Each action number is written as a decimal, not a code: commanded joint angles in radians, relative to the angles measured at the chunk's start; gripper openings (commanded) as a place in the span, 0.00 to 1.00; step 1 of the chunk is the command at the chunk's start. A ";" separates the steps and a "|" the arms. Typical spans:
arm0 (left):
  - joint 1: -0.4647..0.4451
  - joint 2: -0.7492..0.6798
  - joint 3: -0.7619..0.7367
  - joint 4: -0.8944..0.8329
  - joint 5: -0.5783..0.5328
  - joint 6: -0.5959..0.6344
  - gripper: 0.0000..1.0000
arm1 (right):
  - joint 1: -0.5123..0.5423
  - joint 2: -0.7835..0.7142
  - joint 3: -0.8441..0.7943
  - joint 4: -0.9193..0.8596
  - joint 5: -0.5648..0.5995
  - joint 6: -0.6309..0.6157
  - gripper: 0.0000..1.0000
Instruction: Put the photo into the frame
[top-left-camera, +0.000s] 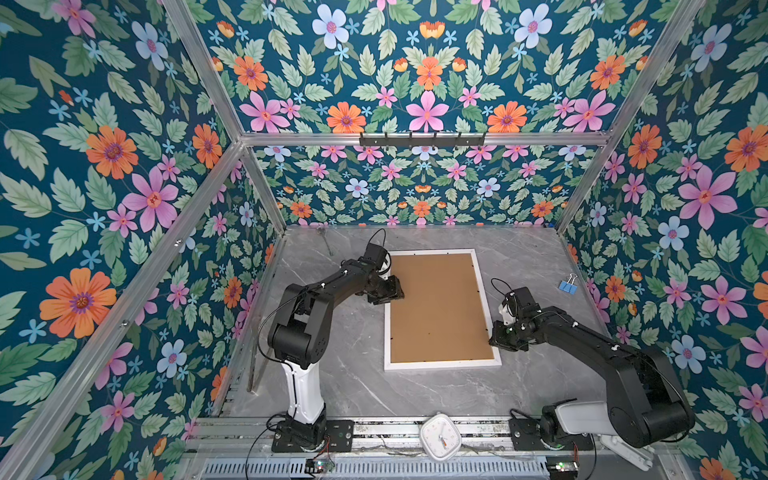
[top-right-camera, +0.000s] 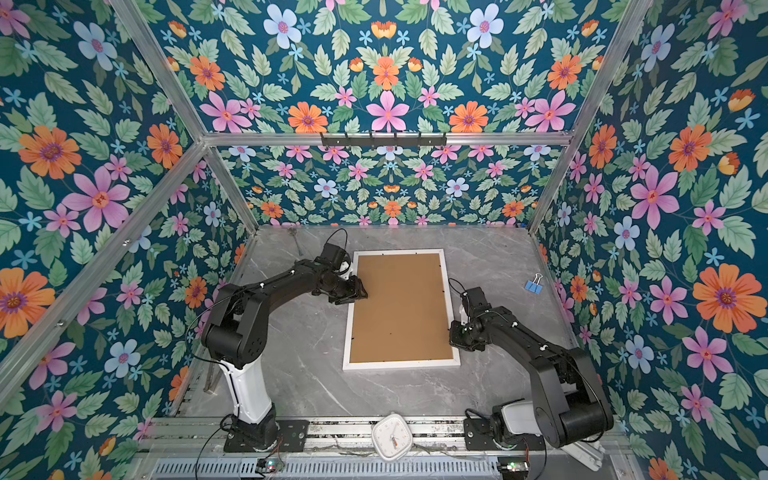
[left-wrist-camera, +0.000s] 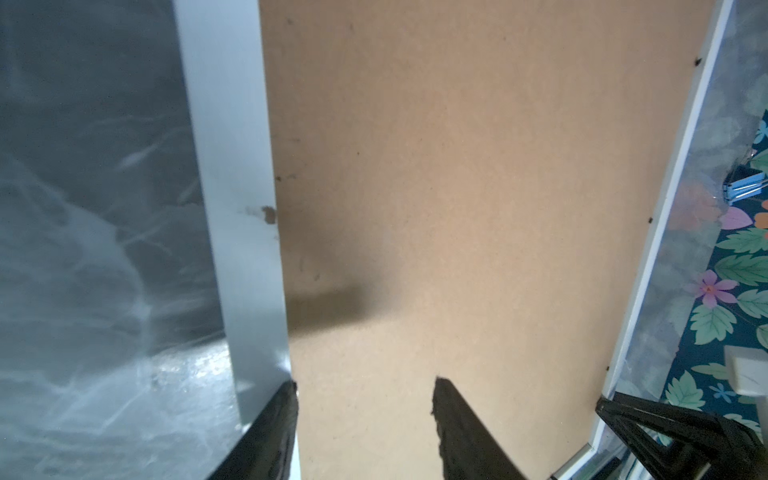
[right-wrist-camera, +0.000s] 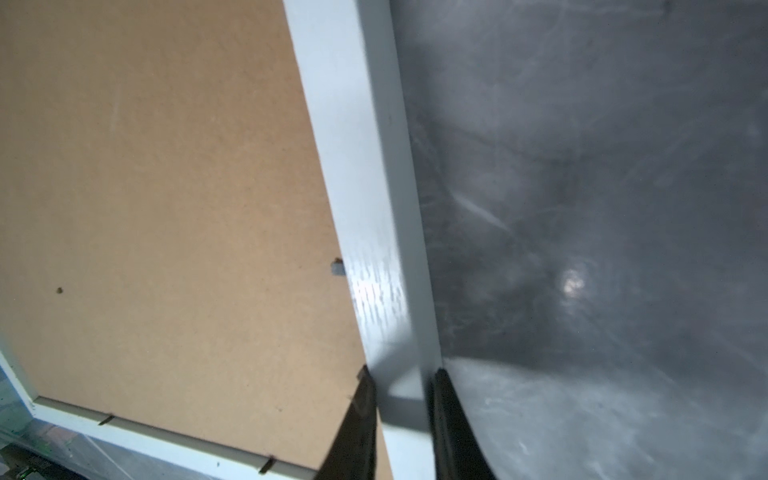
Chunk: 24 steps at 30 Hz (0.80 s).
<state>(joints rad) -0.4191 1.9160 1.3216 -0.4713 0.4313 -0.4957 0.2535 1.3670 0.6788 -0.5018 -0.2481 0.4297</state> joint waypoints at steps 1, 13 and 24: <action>0.000 0.012 -0.002 0.002 -0.002 0.000 0.55 | 0.003 0.009 -0.007 0.011 -0.004 0.027 0.07; -0.020 0.006 -0.022 0.014 0.001 -0.020 0.51 | 0.001 0.012 -0.005 0.014 -0.005 0.026 0.07; -0.032 0.006 -0.007 -0.005 -0.026 -0.021 0.51 | 0.002 0.012 -0.005 0.012 -0.005 0.026 0.07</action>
<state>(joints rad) -0.4473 1.9160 1.3125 -0.4511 0.3912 -0.5186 0.2531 1.3697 0.6796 -0.5018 -0.2497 0.4259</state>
